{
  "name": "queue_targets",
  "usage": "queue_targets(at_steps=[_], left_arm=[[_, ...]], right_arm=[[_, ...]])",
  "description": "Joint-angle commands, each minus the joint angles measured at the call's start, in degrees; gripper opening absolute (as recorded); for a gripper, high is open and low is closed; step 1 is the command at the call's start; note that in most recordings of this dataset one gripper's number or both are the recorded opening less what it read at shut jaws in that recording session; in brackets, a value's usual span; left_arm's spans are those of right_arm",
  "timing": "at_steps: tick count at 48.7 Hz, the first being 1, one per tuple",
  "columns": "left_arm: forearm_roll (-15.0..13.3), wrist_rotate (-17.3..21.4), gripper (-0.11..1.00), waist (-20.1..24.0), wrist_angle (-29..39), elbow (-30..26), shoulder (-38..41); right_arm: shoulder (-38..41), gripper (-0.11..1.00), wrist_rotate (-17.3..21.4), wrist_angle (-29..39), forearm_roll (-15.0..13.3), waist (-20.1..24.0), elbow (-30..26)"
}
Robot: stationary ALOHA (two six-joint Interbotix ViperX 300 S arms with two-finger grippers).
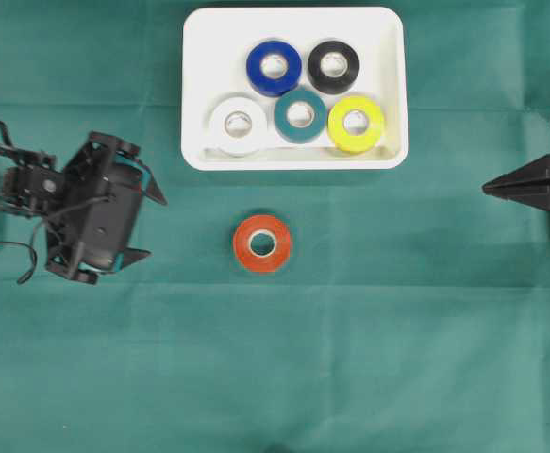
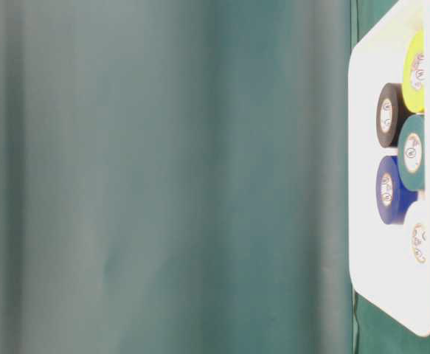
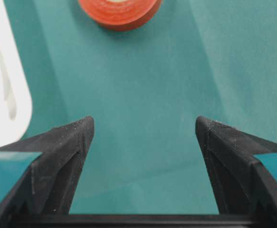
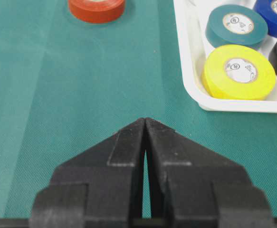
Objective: Put the tape into the white case with the left arm.
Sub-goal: 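Move the open left gripper over the red tape roll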
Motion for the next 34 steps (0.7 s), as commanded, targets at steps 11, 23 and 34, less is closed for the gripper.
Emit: queue_targets(at_steps=[11, 23, 34], left_arm=[[-0.2, 0.1, 0.87, -3.2, -0.4, -7.9, 8.0], [-0.1, 0.3, 0.87, -4.1, -0.3, -12.7, 14.2], [0.0, 0.6, 0.87, -4.1, -0.3, -16.9, 18.8]], right_arm=[[0.4, -0.09, 0.1, -0.6, -0.1, -0.1, -0.6], [0.4, -0.09, 0.1, -0.6, -0.1, -0.1, -0.5], [0.4, -0.09, 0.1, -0.6, -0.1, -0.1, -0.6]])
